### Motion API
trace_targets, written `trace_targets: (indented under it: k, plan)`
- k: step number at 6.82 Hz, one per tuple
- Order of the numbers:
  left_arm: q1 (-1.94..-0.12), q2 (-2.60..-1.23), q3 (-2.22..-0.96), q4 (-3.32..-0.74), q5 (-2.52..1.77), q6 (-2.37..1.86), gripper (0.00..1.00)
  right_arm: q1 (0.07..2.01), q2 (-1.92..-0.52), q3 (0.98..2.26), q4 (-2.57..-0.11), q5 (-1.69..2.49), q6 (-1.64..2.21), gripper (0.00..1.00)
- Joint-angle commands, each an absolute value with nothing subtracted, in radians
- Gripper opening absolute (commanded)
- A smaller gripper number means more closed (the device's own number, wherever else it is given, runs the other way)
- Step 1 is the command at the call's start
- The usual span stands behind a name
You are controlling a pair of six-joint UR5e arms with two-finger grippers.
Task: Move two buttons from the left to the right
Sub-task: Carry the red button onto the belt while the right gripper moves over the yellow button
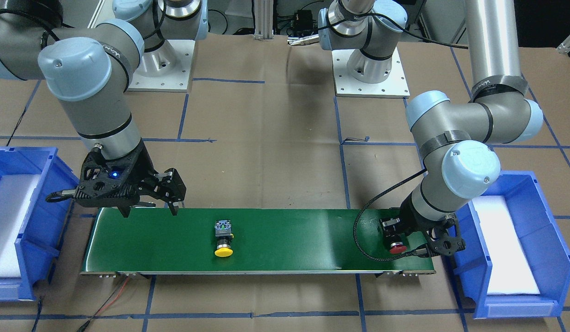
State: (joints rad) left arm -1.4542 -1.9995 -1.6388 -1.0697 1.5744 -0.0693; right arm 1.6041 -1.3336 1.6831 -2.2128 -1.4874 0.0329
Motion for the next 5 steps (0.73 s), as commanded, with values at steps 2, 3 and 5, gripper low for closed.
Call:
trace_targets:
  k: [2, 3, 5]
  plan:
    - [-1.46, -1.967, -1.596, -1.087, 1.571, -0.064, 1.0, 1.595, -1.336, 1.692, -2.23, -1.282, 0.031, 1.0]
    - [-1.462, -1.944, -1.57, -1.136, 1.569, -0.055, 1.0, 1.595, -1.332, 1.698, -2.229, -1.285, 0.026, 1.0]
    - [-1.479, -1.854, -1.525, -1.332, 1.53, -0.026, 1.0, 1.595, -1.29, 1.7, -2.229, -1.289, 0.025, 1.0]
